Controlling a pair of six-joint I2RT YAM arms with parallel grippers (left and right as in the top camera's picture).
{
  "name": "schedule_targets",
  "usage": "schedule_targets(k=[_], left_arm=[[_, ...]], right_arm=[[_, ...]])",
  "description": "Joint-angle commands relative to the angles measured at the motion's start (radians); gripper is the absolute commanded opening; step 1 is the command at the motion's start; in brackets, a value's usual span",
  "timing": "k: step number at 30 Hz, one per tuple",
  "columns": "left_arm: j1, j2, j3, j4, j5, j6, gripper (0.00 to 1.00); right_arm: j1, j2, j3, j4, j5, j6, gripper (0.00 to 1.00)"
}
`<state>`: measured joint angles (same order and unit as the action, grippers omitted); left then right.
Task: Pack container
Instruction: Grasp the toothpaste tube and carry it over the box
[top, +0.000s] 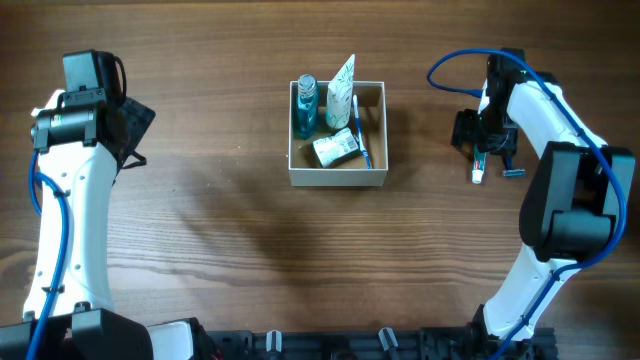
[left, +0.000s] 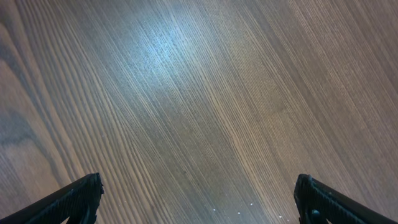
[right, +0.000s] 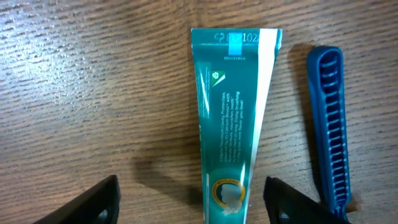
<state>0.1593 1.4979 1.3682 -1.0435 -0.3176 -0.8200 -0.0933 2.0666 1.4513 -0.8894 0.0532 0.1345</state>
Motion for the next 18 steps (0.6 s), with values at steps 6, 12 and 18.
schedule_targets(k=[6, 12, 18], left_arm=[[0.005, -0.016, 0.012, 0.000, -0.016, 0.005, 1.00], [0.005, -0.016, 0.012, 0.000, -0.016, 0.005, 1.00], [0.005, -0.016, 0.012, 0.000, -0.016, 0.005, 1.00]], right_arm=[[-0.002, 0.026, -0.037, 0.034, 0.033, 0.003, 0.72], [-0.002, 0.026, -0.053, 0.035, 0.033, 0.003, 0.73], [-0.002, 0.026, -0.053, 0.039, 0.032, 0.004, 0.50]])
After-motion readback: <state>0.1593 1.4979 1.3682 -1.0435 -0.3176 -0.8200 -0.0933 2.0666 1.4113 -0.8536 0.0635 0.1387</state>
